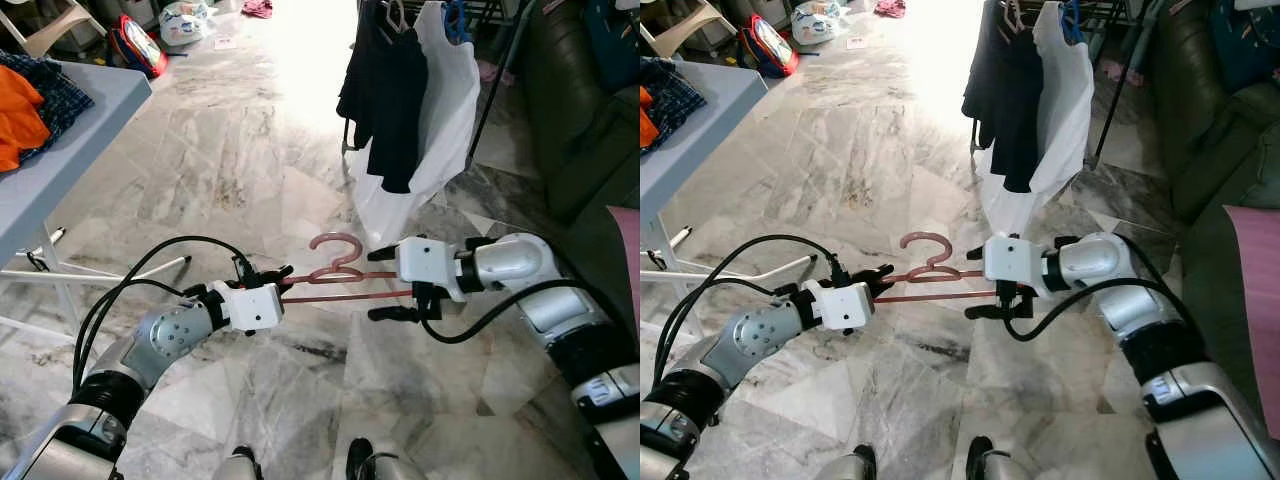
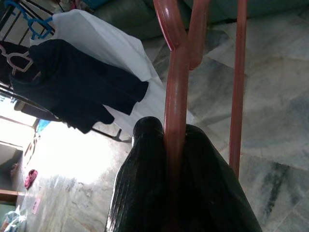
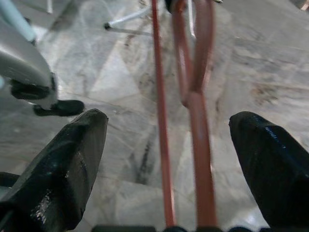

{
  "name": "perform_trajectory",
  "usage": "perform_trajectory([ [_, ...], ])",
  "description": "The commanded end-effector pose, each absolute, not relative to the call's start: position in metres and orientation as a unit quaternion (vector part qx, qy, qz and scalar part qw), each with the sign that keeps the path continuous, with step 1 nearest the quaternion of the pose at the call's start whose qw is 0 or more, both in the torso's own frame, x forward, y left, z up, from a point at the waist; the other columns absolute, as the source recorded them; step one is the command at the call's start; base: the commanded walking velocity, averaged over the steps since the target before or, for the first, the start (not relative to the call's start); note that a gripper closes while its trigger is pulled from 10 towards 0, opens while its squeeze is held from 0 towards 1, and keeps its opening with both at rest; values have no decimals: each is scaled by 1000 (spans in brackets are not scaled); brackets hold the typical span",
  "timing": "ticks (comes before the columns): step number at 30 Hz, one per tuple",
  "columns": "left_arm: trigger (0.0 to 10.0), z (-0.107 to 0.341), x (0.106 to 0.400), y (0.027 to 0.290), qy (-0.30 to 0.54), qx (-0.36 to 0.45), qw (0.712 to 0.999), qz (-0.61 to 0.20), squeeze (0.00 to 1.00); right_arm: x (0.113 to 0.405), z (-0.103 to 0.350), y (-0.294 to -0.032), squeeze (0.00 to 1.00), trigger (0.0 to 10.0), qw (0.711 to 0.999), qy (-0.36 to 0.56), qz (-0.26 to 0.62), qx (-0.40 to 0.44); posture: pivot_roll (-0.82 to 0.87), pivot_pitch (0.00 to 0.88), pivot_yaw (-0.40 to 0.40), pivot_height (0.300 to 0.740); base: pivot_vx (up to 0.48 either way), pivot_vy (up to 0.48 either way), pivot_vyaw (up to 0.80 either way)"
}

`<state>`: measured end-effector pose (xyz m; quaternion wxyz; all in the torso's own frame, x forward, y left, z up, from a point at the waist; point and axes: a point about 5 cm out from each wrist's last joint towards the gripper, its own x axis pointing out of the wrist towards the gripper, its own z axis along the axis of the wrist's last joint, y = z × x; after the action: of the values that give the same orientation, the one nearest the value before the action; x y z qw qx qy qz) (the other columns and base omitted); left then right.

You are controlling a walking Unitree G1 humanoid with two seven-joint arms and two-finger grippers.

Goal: Hang hanger

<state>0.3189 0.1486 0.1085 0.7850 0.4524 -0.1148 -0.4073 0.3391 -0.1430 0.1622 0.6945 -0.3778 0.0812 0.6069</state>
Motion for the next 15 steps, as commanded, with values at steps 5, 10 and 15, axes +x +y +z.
perform_trajectory([
  [5, 10000, 105, 316, 150, -111, 460, 773, -422, 0, 342, 165, -137, 0, 0, 662, 94, 634, -389, 88, 235, 22, 740, 0, 0, 0],
  [10, 10000, 105, 315, 150, -112, 460, 772, -424, 0, 344, 166, -140, 0, 0, 649, 106, 639, -399, 88, 236, 23, 740, 0, 0, 0],
  [15, 10000, 103, 314, 149, -112, 460, 771, -426, 0, 347, 169, -143, 0, 0, 647, 115, 638, -402, 86, 238, 24, 740, 0, 0, 0],
])
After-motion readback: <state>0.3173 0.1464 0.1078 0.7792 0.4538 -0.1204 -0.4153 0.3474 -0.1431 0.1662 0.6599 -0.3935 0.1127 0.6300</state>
